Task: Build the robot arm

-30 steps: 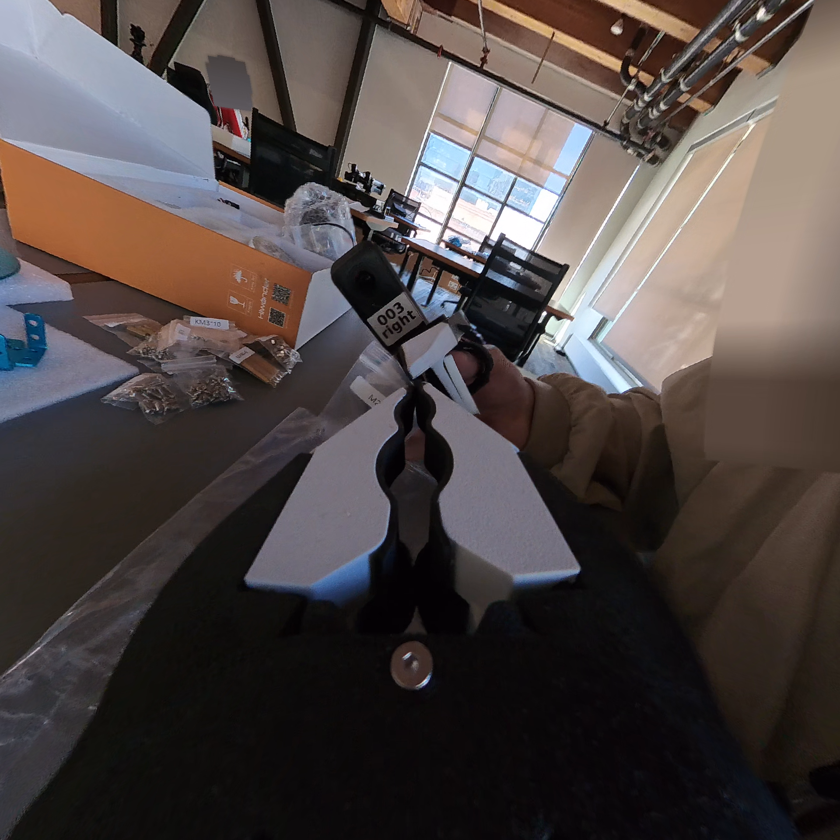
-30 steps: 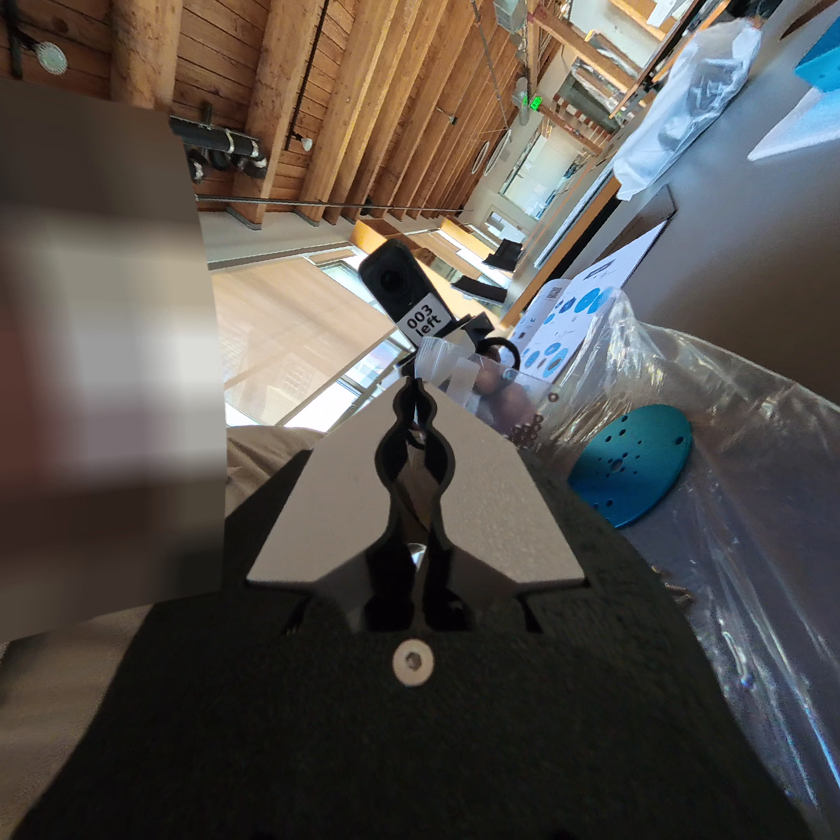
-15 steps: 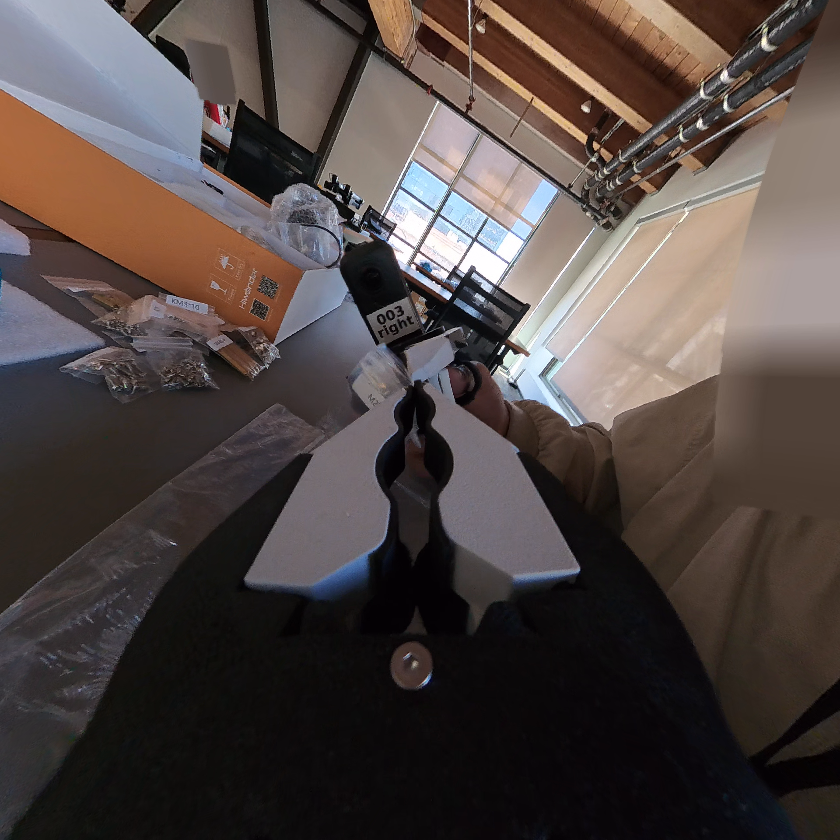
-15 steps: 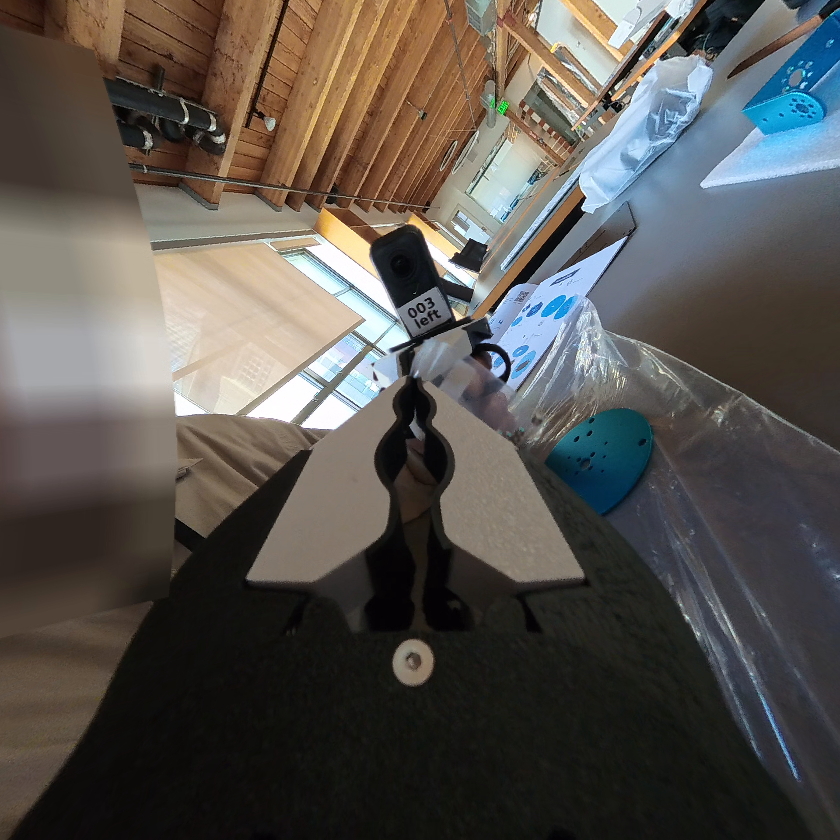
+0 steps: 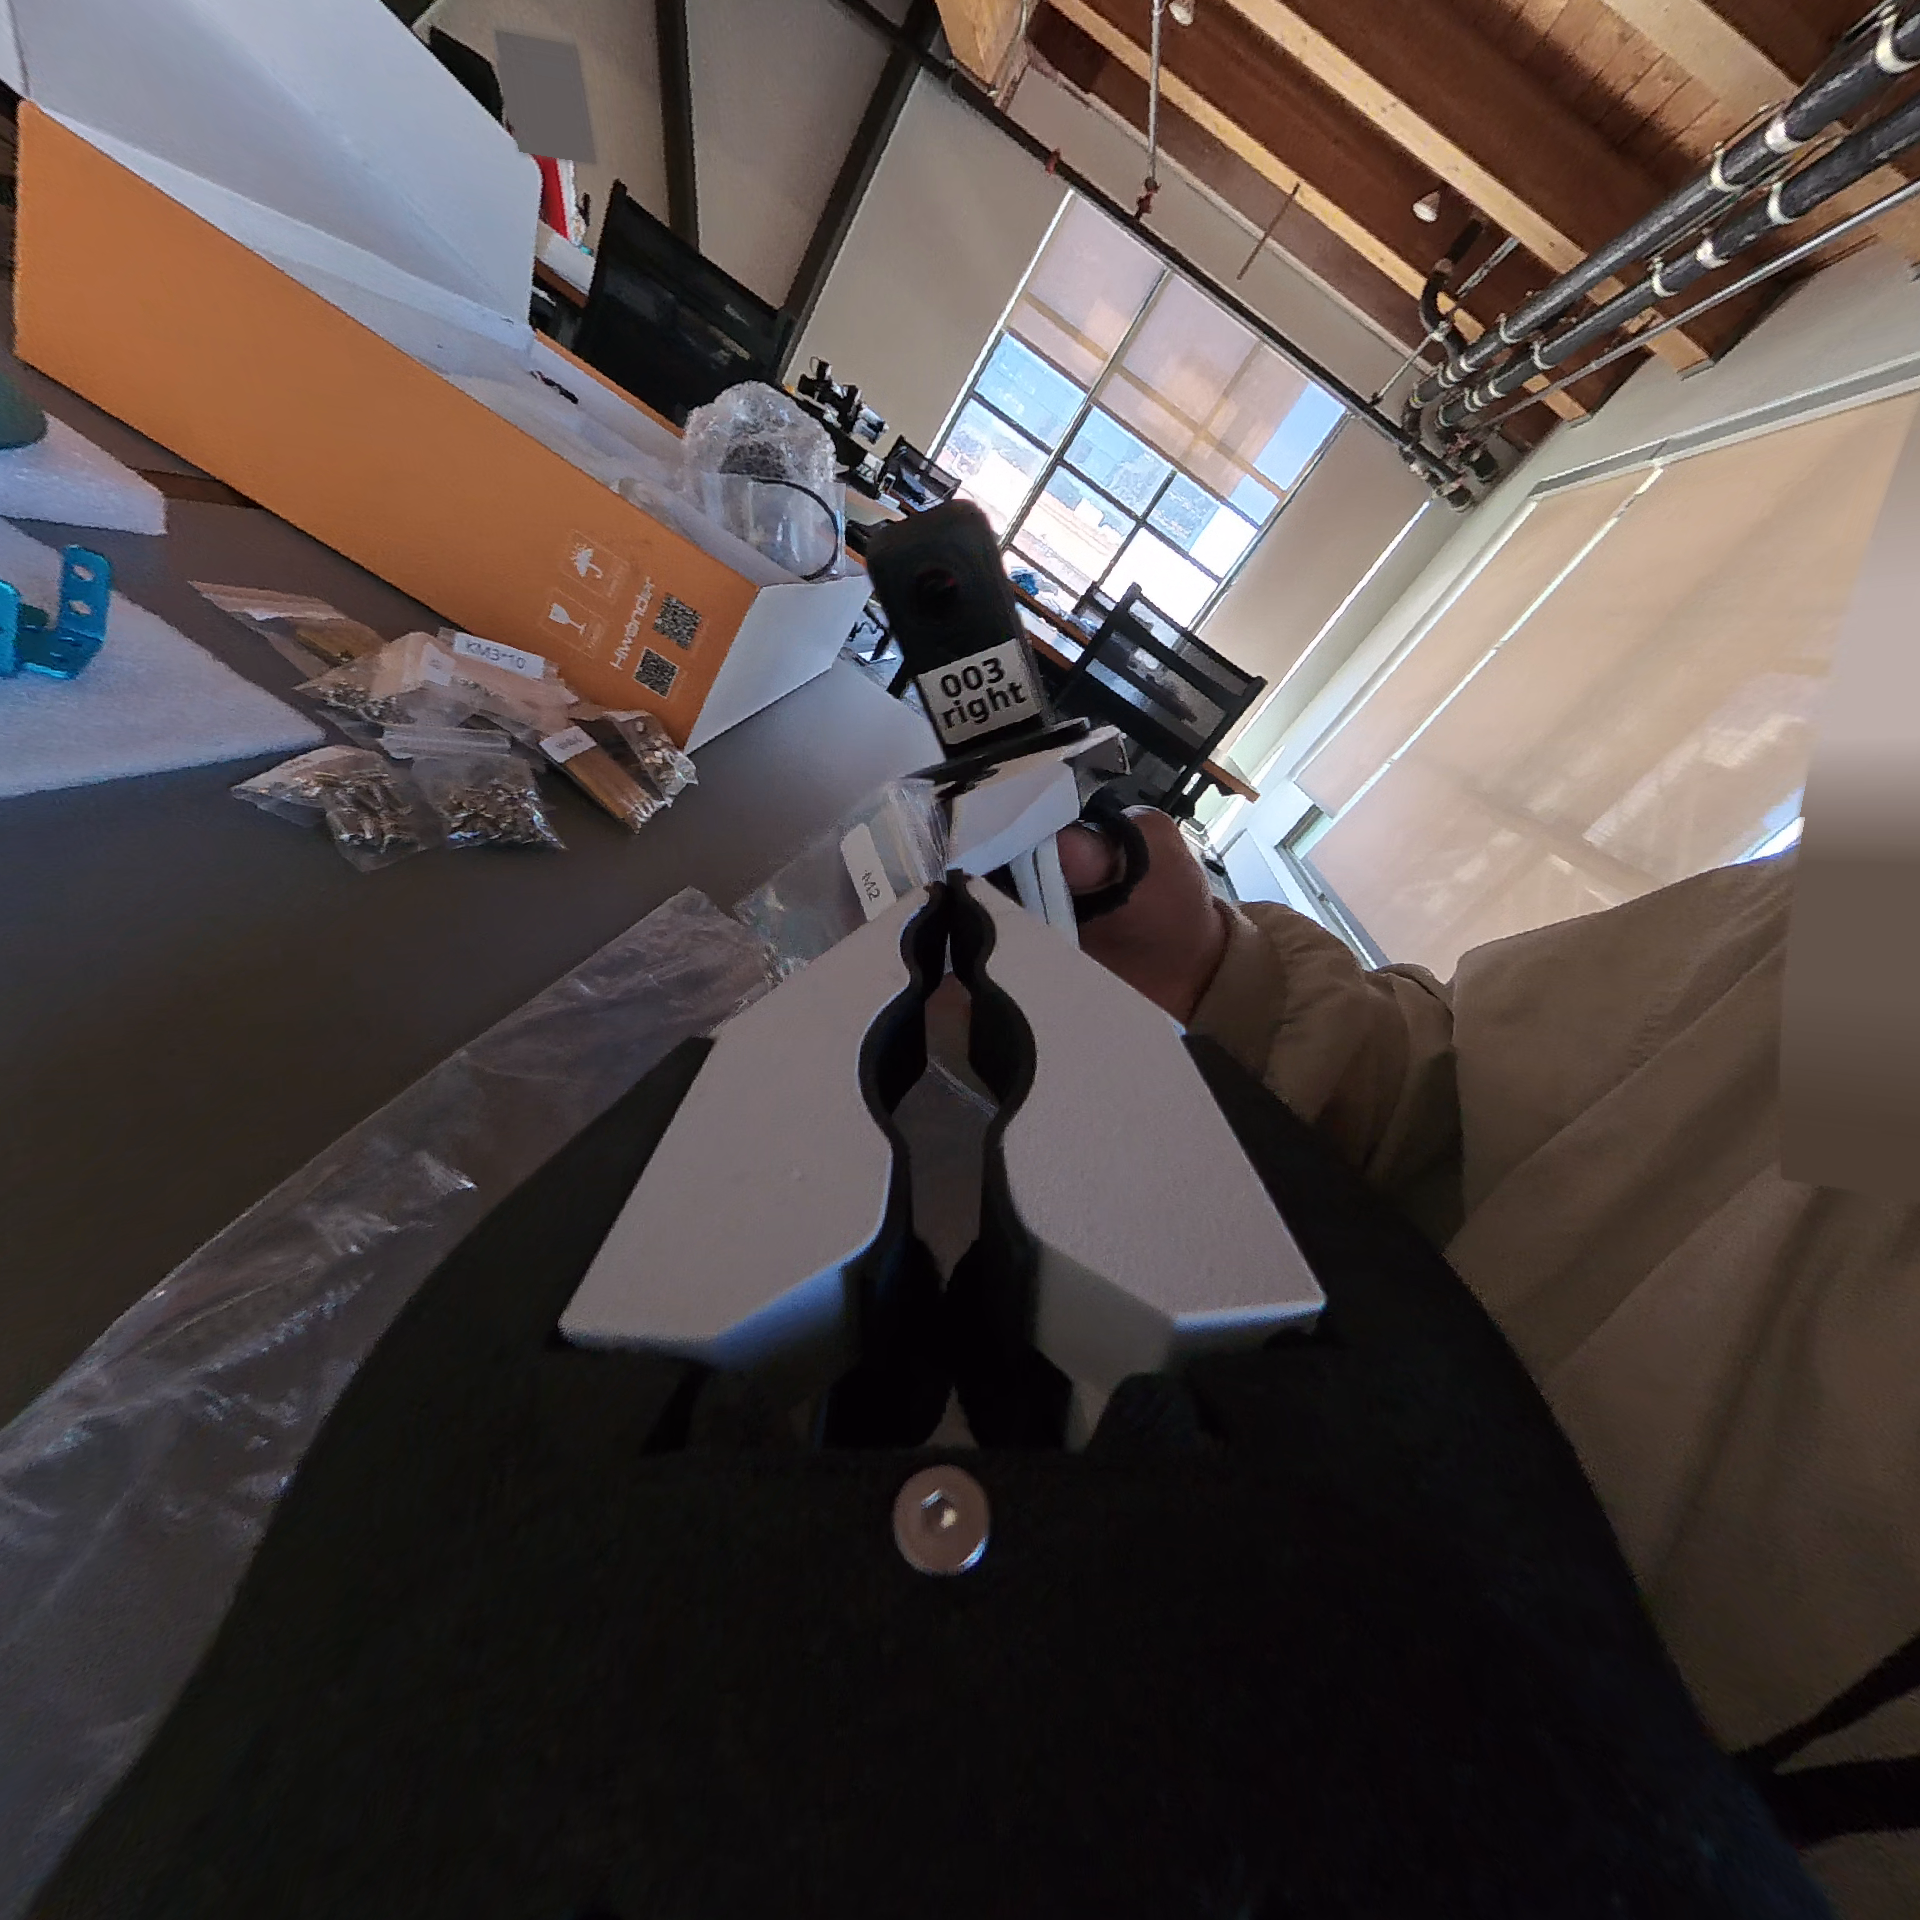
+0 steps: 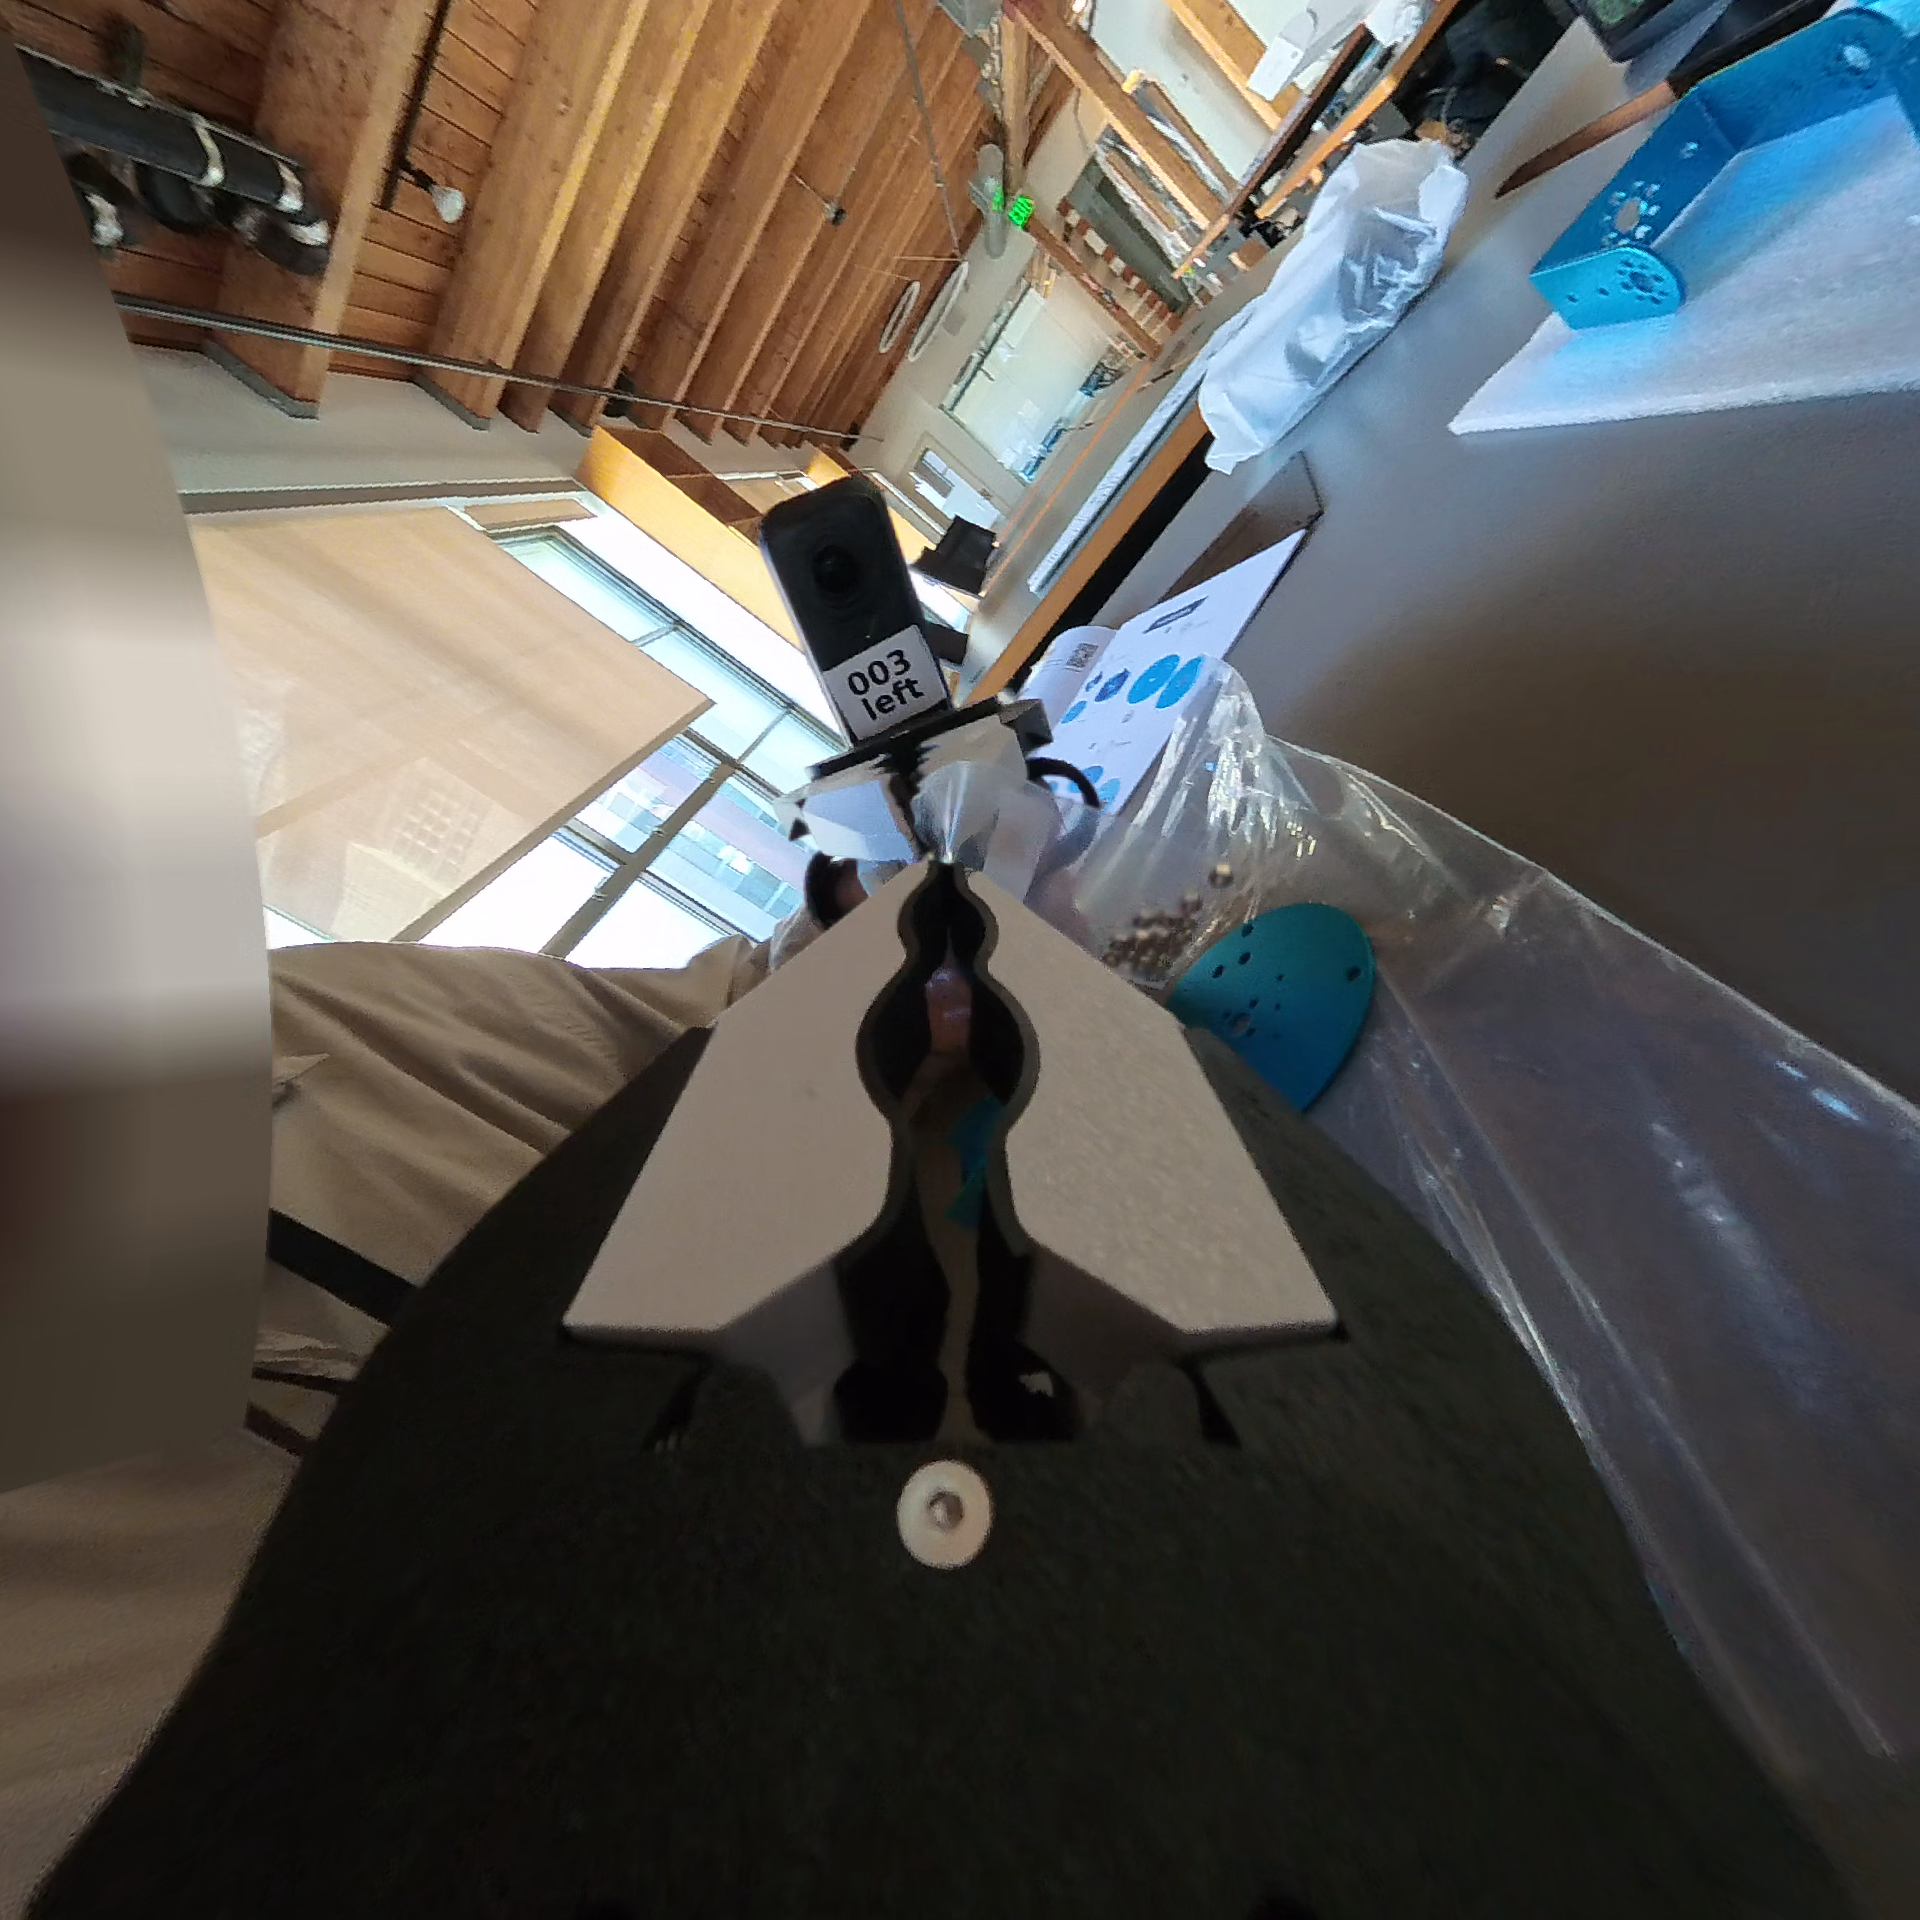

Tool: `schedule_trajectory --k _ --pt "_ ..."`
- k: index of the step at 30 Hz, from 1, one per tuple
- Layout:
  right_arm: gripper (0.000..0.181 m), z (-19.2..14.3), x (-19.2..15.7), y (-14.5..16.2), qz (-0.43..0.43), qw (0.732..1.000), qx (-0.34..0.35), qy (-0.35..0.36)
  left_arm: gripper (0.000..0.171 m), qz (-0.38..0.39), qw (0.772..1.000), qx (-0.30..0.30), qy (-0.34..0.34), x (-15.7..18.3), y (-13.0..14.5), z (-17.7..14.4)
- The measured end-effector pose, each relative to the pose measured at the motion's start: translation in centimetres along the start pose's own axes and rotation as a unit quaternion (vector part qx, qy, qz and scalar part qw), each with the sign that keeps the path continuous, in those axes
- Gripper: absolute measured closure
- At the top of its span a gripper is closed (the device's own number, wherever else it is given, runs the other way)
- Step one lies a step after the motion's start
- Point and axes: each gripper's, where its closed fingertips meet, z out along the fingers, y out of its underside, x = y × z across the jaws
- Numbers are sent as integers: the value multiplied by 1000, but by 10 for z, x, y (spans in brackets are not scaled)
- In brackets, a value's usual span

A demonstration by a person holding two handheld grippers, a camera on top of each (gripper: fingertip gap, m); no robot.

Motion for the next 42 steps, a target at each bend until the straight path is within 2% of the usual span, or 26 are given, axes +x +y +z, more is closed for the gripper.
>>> schedule_trajectory --k 4,12,19,21,24,36,39,42 --pt "181 1 3 2 -14 1000 -9 24 171 19 1000 -9 -5 1 2 1" --pt "181 3 1 0 8 1000 3 -1 171 22 1000 -11 -1 3 3 2" --pt "173 4 3 2 27 1000 -2 -6 171 34 999 -19 -4 5 7 4" --pt "175 4 7 5 25 1000 -8 5 171 36 999 -19 -2 6 7 4" --pt "179 5 1 5 35 999 -4 -20 171 38 999 -22 -5 5 8 5" --pt "167 1 -2 0 46 998 -2 -36 171 35 999 -21 -11 2 7 3" --pt "169 2 0 2 51 998 -5 -35 171 40 999 -26 -11 3 9 5" --pt "181 3 0 4 57 998 -7 -36 171 39 999 -27 -11 3 10 5"
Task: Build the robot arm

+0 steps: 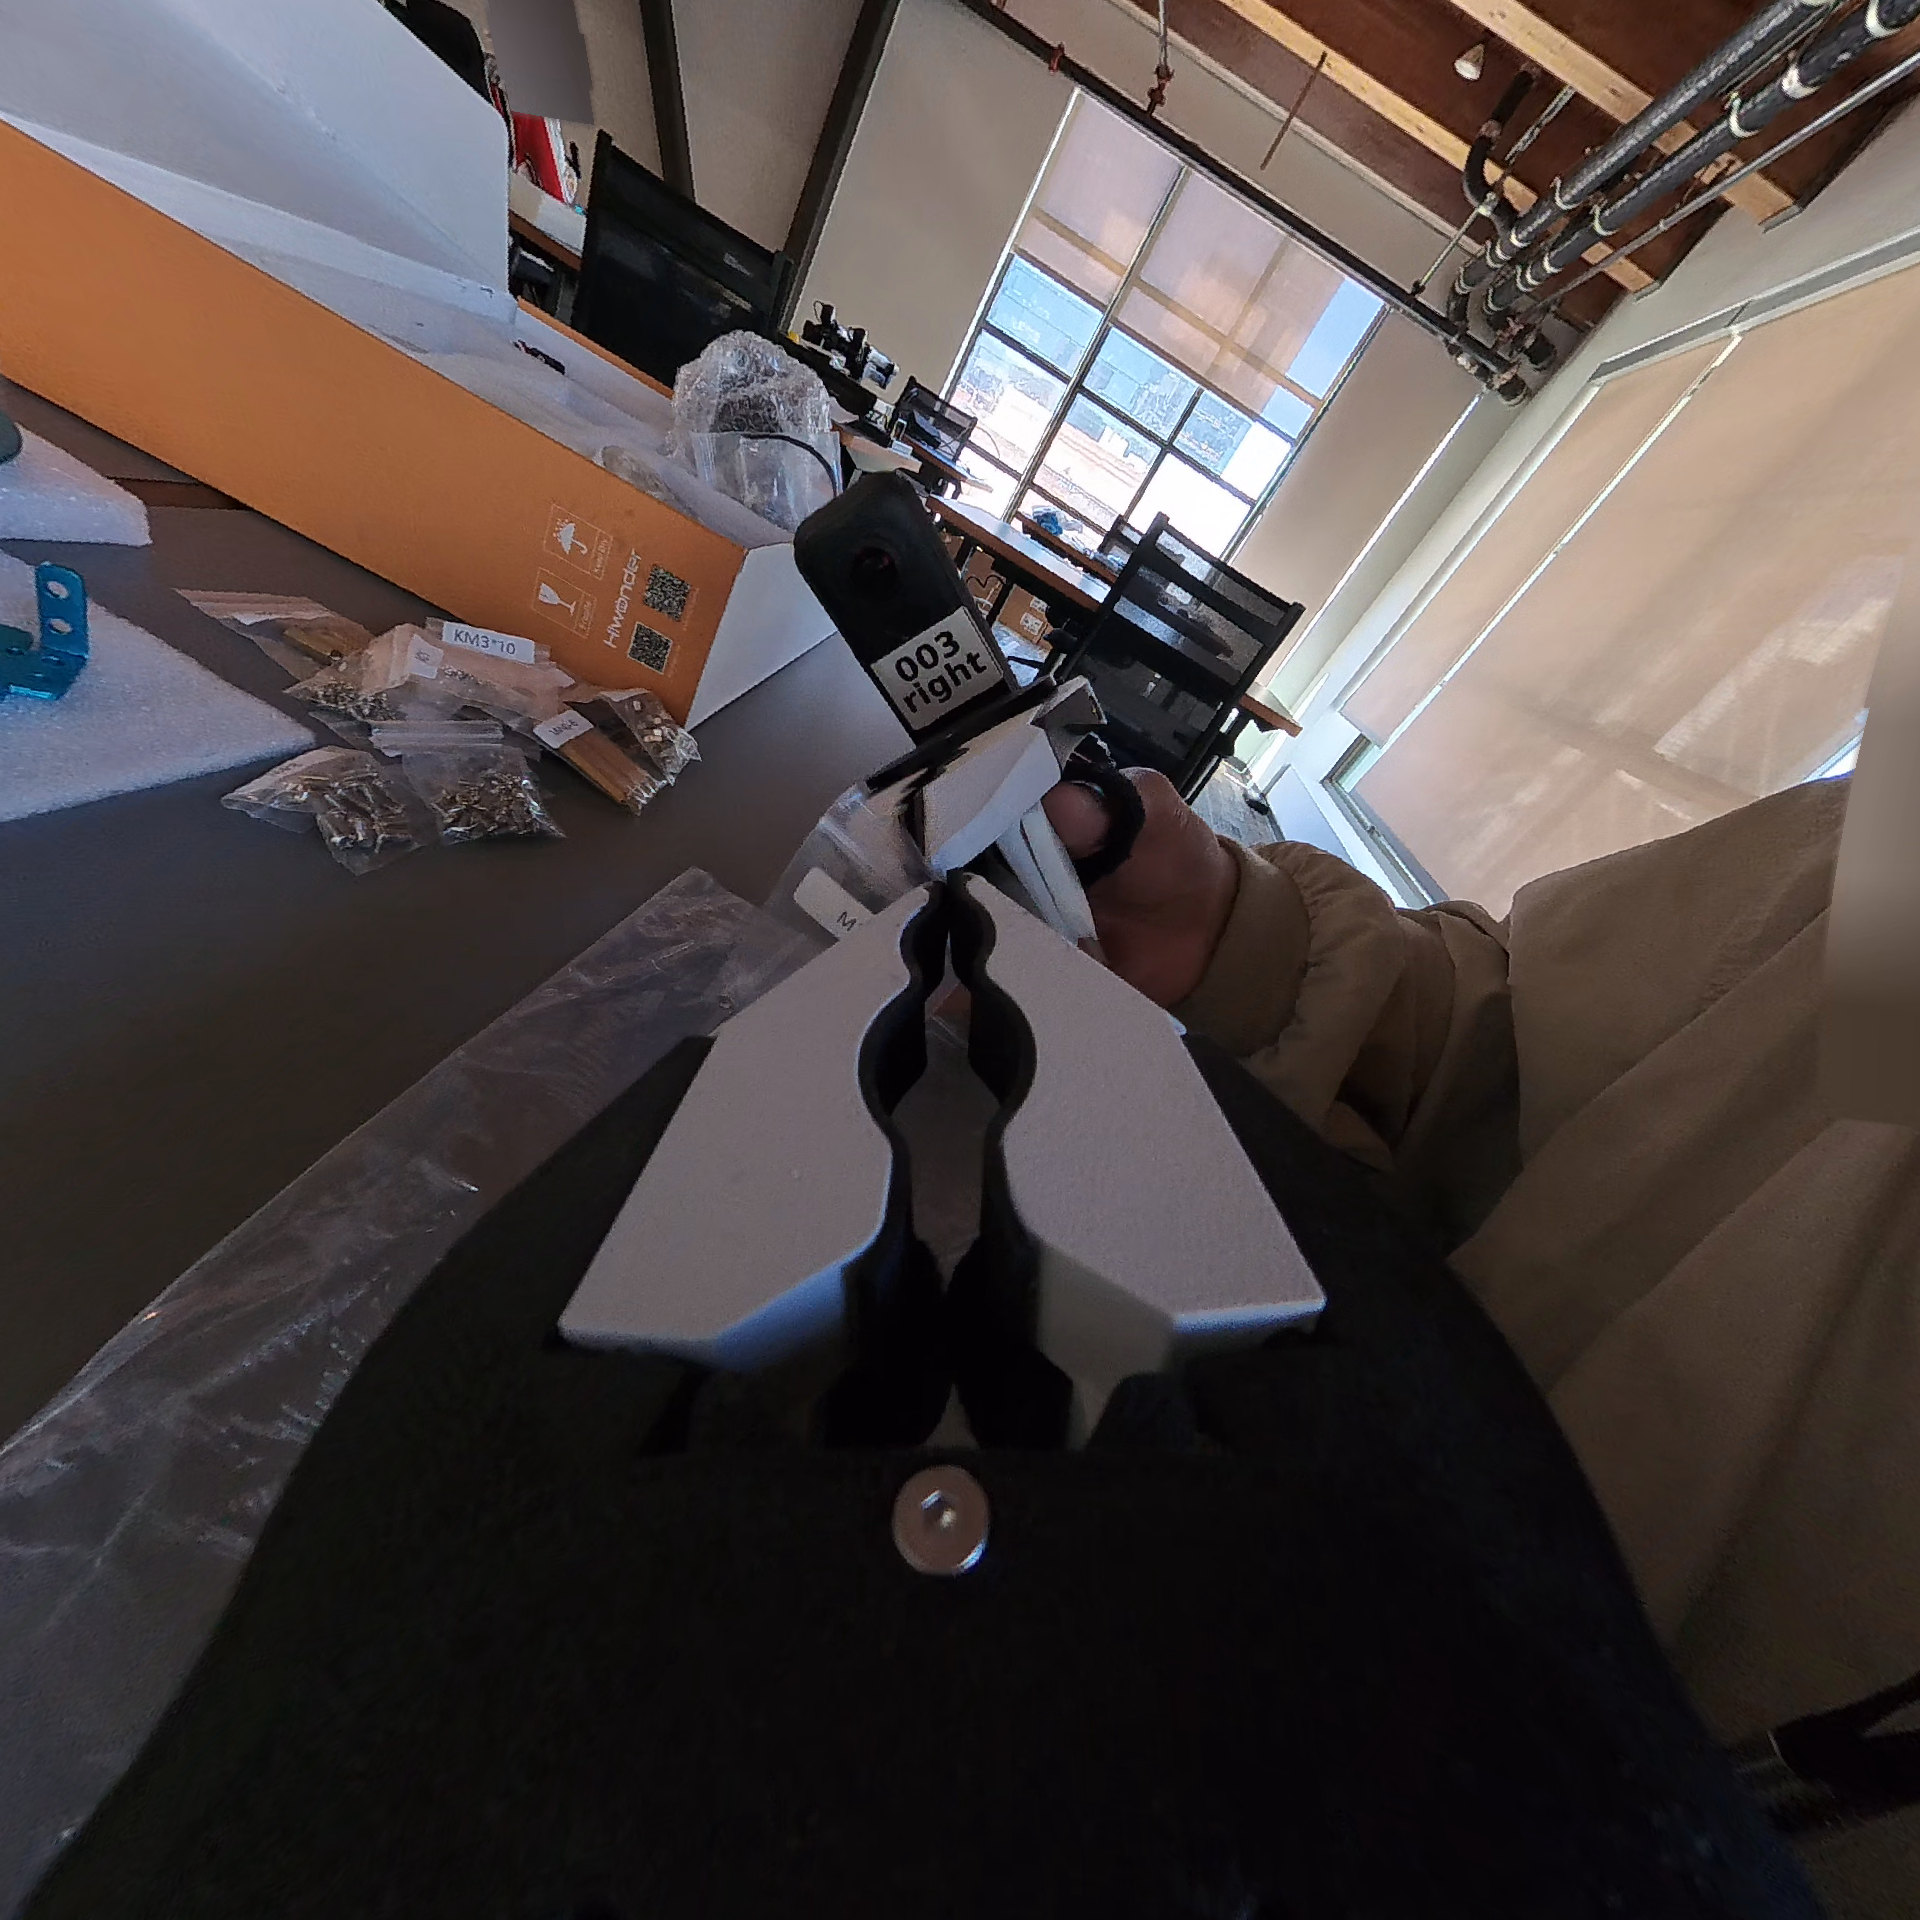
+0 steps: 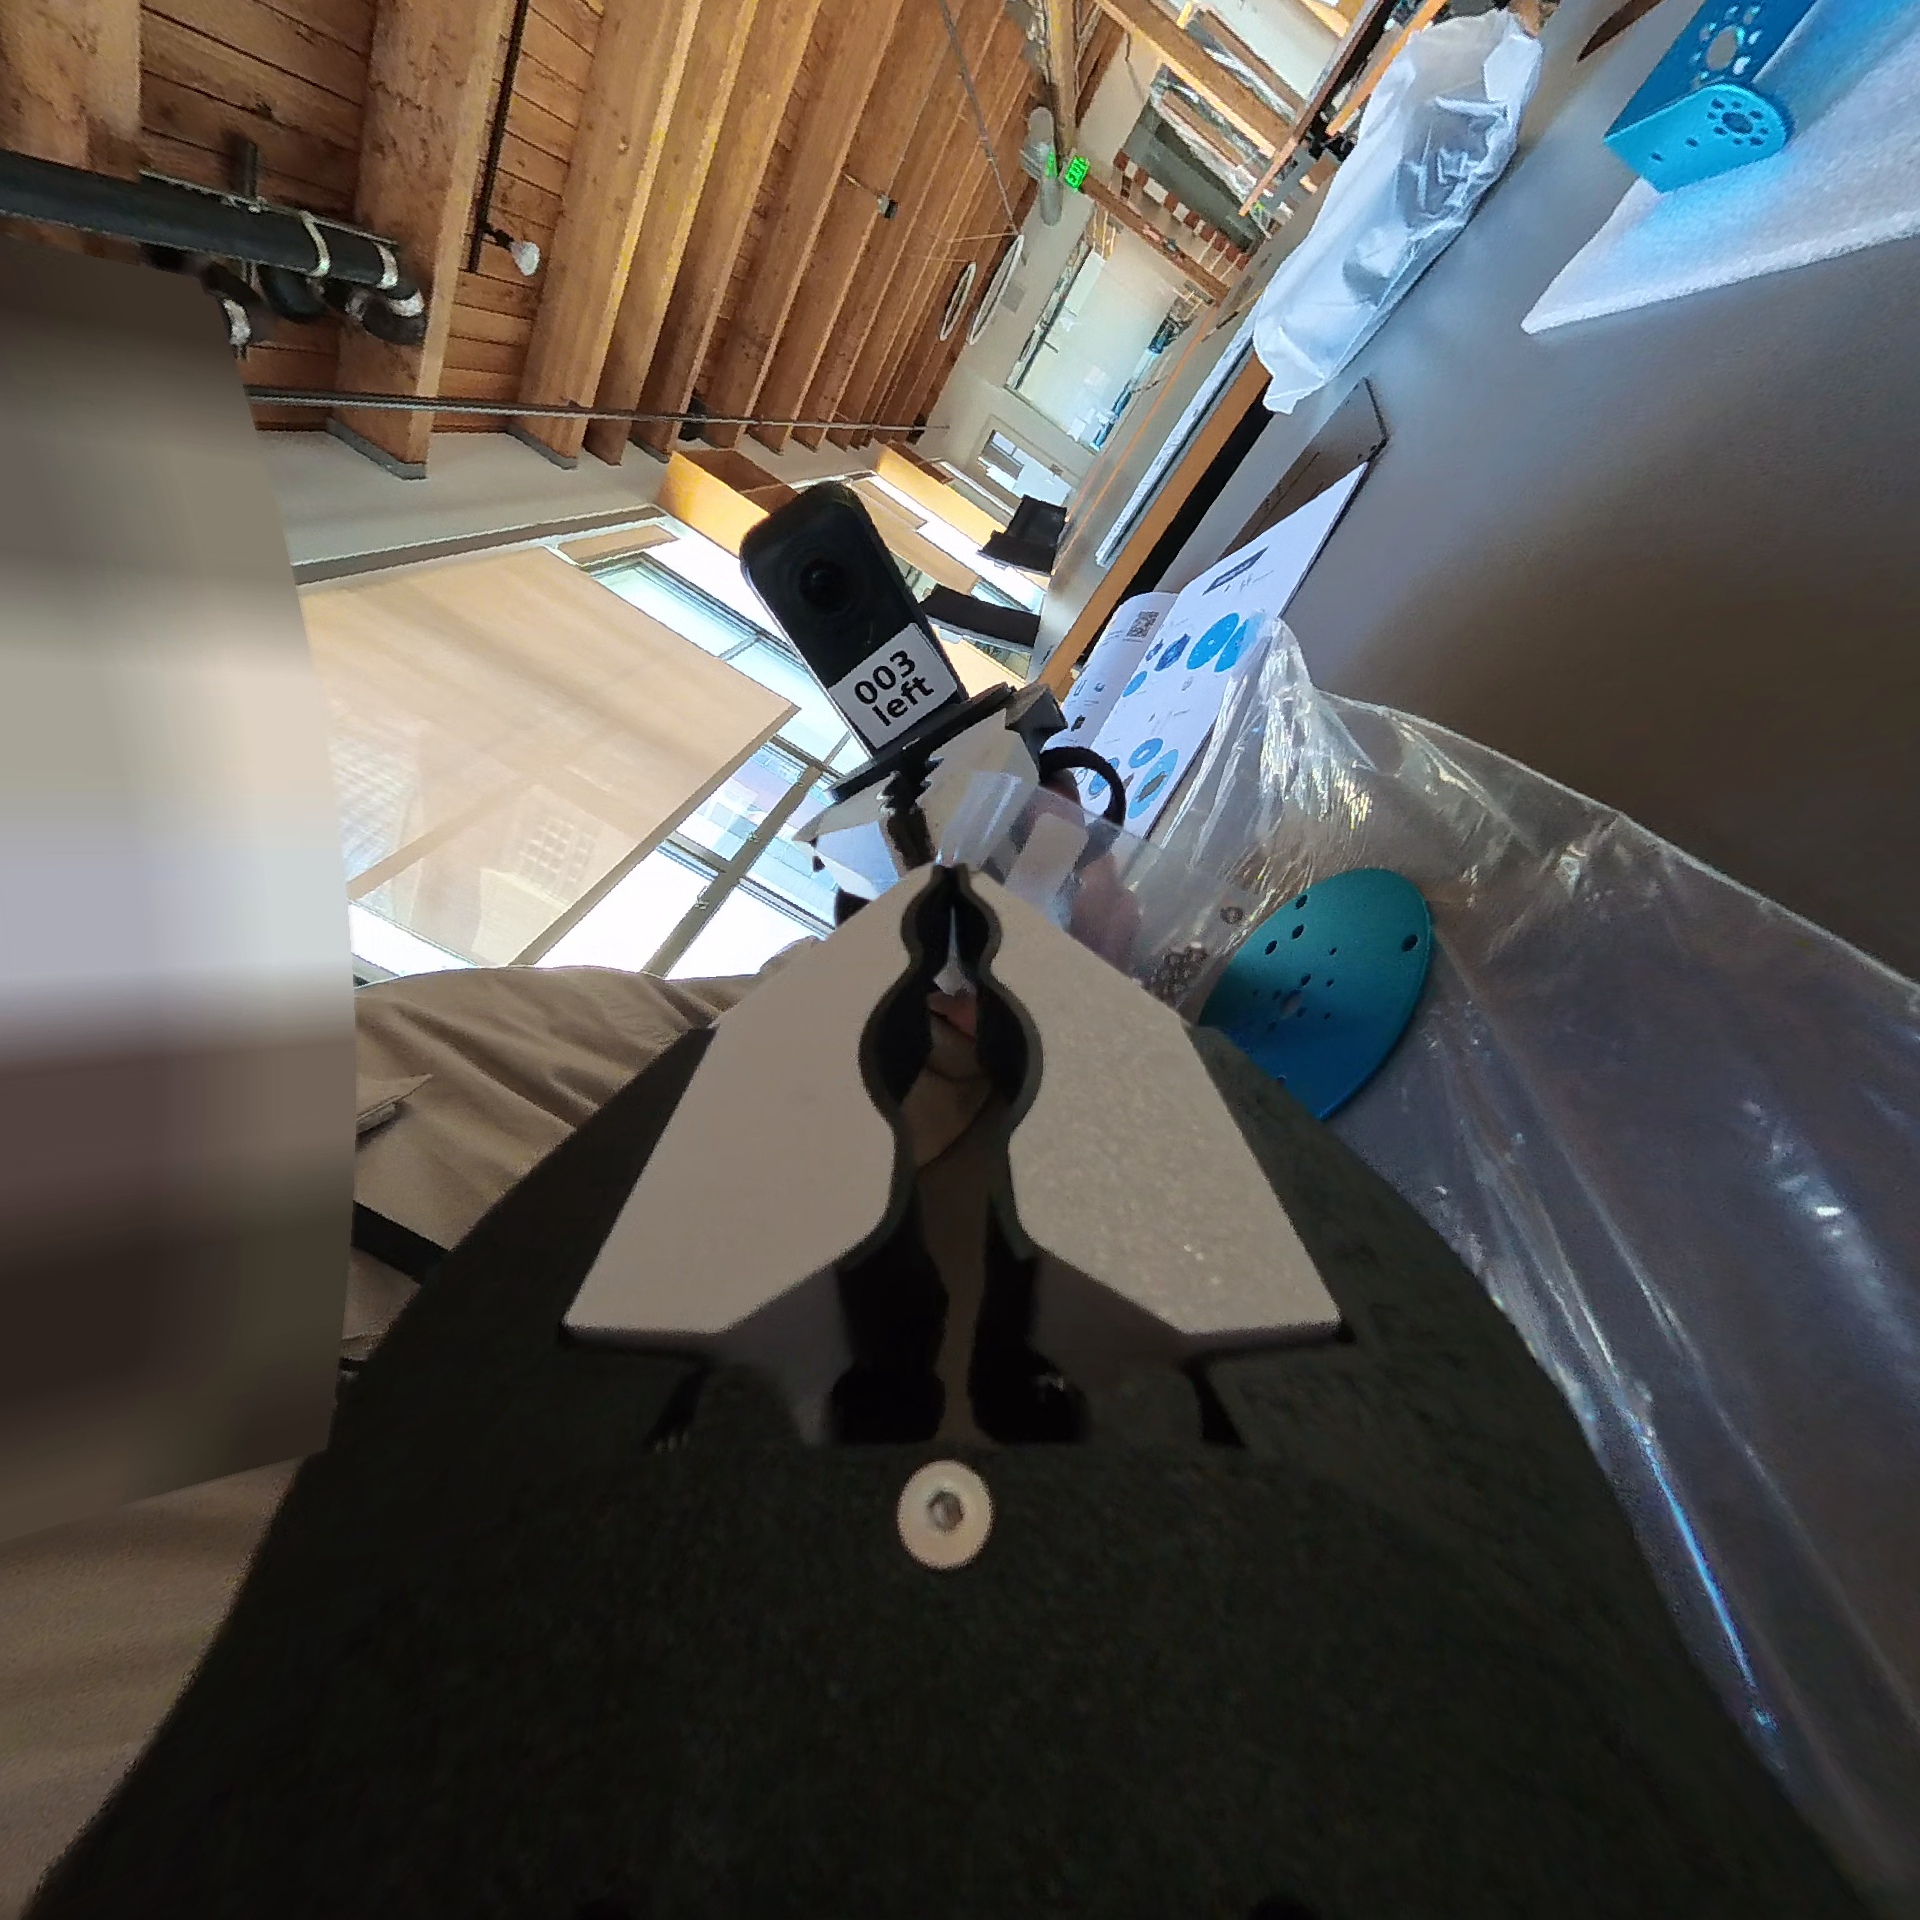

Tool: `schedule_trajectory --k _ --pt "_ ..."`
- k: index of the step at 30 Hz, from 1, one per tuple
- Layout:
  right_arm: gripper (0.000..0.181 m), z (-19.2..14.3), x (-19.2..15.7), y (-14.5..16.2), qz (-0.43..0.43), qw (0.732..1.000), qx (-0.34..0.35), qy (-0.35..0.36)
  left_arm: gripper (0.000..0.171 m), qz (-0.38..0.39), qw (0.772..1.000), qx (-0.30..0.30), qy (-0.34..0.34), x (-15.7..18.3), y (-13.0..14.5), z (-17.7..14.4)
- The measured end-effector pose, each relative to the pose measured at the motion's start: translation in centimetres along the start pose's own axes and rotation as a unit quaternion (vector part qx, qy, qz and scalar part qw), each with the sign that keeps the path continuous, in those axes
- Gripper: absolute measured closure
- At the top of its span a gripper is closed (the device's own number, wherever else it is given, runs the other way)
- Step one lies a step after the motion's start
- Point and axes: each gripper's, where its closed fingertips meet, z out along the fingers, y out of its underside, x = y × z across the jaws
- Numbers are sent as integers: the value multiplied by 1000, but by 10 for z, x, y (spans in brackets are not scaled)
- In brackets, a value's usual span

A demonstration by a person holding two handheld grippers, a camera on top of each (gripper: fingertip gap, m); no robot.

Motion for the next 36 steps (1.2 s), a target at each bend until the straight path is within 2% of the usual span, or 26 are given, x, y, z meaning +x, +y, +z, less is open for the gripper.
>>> schedule_trajectory --k 5,10,11,12,13,15,19,28,31,36 --pt "181 -4 -2 -3 -10 1000 5 4 171 -12 1000 6 0 -3 -3 -2" --pt "181 -9 3 -10 -63 996 12 60 171 -35 999 20 -14 -12 -6 -4" --pt "181 -10 4 -10 -79 994 7 75 167 -51 999 15 -8 -14 -4 -3" --pt "181 -9 4 -9 -94 992 3 88 147 -68 998 9 -5 -15 -2 -1" --pt "181 -8 4 -9 -110 989 -1 100 142 -80 997 4 0 -15 0 1" --pt "181 -6 5 -7 -137 983 -10 124 142 -82 997 1 9 -12 1 4" --pt "181 -3 10 -3 -186 967 -27 171 146 -54 998 -9 14 -4 3 7" --pt "181 -4 17 -5 -190 960 -10 203 145 4 999 -42 -31 -7 14 12" --pt "181 -7 17 -9 -181 963 2 200 151 47 996 -54 -61 -9 16 12" --pt "181 -10 12 -14 -187 961 17 203 150 101 986 -48 -120 -17 7 6"
